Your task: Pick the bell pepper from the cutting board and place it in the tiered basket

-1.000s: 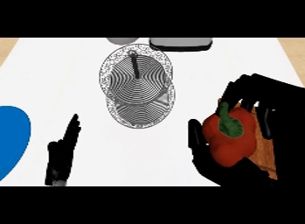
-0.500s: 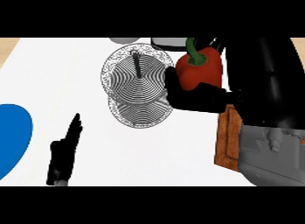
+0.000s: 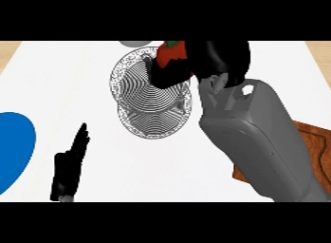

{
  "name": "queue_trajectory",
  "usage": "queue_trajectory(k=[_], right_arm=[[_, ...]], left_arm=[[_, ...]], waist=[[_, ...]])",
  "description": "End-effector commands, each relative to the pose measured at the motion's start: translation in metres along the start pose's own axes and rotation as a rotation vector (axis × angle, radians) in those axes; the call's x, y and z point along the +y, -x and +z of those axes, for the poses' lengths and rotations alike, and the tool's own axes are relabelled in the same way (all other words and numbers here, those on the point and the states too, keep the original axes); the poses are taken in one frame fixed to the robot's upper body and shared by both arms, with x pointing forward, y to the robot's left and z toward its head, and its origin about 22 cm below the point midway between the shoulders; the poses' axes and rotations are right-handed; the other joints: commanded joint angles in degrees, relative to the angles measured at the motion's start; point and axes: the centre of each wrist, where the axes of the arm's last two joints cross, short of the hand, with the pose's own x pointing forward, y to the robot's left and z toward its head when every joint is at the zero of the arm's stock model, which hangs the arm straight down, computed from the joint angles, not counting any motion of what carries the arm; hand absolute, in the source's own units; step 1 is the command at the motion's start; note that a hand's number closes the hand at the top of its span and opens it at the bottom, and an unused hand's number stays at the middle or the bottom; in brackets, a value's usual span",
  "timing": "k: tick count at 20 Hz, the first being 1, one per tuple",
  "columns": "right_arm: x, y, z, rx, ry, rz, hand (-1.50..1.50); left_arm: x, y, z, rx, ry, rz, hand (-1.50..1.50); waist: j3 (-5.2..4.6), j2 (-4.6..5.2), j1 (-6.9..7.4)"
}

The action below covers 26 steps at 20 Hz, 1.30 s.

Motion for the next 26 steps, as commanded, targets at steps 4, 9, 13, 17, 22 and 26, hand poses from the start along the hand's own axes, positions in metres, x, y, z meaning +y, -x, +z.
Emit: queue_trajectory(k=[4, 9, 13, 17, 22, 26], right_arm=[[0.058, -0.006, -0.020, 0.075, -0.017, 0.073, 1.50], [0.090, 0.012, -0.033, 0.106, -0.020, 0.053, 1.50], [0.080, 0.035, -0.042, 0.191, -0.083, -0.230, 1.50], [0.099, 0.043, -0.044, 0.226, -0.085, -0.396, -1.50], [0.086, 0.046, -0.057, 0.181, -0.004, -0.595, -1.50], [0.074, 0.036, -0.056, 0.121, 0.097, -0.691, -1.50]], left_arm=[[0.003, -0.014, -0.001, -0.011, 0.004, -0.008, 0.00], [0.004, -0.005, 0.000, -0.005, 0.011, -0.019, 0.00], [0.000, -0.004, -0.004, 0.000, 0.009, 0.002, 0.00], [-0.011, -0.002, -0.006, -0.027, 0.024, 0.000, 0.00], [-0.005, -0.007, -0.009, -0.006, 0.026, -0.001, 0.00], [-0.007, 0.000, -0.003, 0.000, 0.016, 0.000, 0.00]], waist=[[0.04, 0.00, 0.37], [0.04, 0.07, 0.58], [0.09, 0.18, 0.53], [0.07, 0.44, 1.81], [0.09, 0.41, 0.95], [0.07, 0.13, 0.34]])
